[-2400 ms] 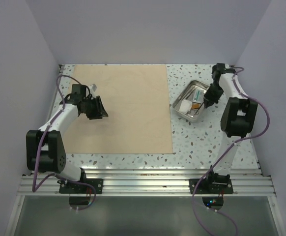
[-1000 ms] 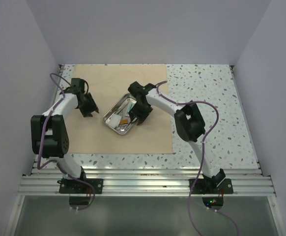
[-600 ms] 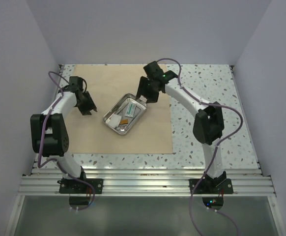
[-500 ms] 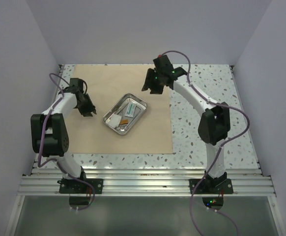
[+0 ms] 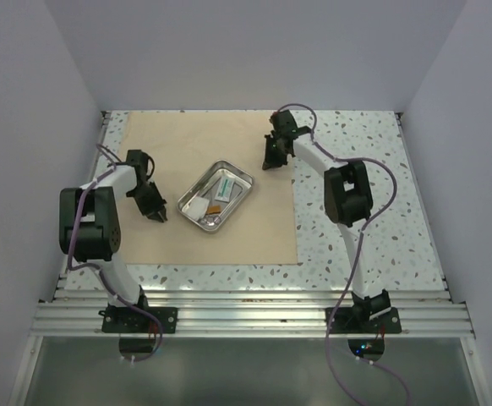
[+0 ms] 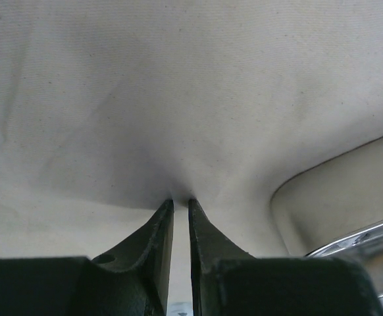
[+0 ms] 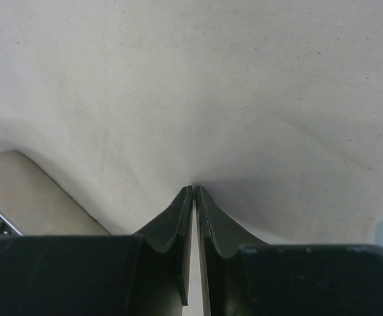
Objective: Prepare the surgical pack
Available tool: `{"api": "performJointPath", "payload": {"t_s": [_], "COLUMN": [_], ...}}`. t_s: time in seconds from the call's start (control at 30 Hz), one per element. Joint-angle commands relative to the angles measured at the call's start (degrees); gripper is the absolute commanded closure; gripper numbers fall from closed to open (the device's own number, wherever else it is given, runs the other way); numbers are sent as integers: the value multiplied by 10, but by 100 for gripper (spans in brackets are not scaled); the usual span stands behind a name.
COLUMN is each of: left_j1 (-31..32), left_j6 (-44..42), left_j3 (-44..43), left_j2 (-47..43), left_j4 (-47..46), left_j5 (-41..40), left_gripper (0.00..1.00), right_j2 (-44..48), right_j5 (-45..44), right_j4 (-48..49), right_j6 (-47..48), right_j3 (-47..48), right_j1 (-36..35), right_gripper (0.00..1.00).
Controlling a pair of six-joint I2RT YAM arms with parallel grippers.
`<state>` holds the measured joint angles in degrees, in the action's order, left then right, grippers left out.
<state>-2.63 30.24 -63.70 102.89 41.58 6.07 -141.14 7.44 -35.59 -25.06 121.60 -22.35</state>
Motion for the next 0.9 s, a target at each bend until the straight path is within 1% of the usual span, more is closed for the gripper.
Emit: {"api": "performJointPath", "payload": {"t_s": [0.0,0.03,0.13,0.17,0.23,0.27,0.3,0.33,0.37,0.4,0.43,0.47,0.67,0.73,0.8,0.87], "left_j1": [-6,-5,-5,-5,-5,-5,-4,-4,-4,-2,0,3,18,18,18,18], "left_j6": [-9,-10,-19,-25,-31,-35,-38,-45,-47,-50,-54,-57,-76,-83,-96,-110], "left_j3": [-22,-27,-50,-56,-74,-78,-90,-97,-105,-120,-129,-149,-200,-227,-252,-281], "left_j2": [44,53,93,104,133,143,162,172,182,200,209,228,273,287,300,305], "left_j4": [12,13,16,16,11,10,8,5,5,6,10,12,31,39,48,64], "left_j5": [4,7,10,12,22,37,45,62,69,75,82,84,107,113,123,106], "left_gripper": [81,81,81,81,81,81,81,81,81,81,81,81,80,79,77,78], "right_j2": [40,55,96,107,135,160,176,203,222,238,250,276,337,368,390,399], "right_j5": [-22,-27,-39,-43,-30,-24,-16,1,1,20,25,29,29,47,65,85], "right_j4": [-18,-21,-44,-52,-50,-49,-54,-47,-47,-31,-25,-19,-33,-33,-23,-32], "right_j6": [-6,-12,-25,-31,-41,-43,-47,-62,-70,-78,-92,-98,-99,-101,-96,-83], "right_j3": [-84,-127,-188,-230,-281,-330,-353,-403,-432,-458,-506,-527,-629,-658,-672,-668], "right_j1": [14,16,28,32,39,41,43,46,46,46,46,46,47,46,47,45], "right_gripper": [89,89,90,90,89,89,89,89,89,88,88,87,86,86,85,85]}}
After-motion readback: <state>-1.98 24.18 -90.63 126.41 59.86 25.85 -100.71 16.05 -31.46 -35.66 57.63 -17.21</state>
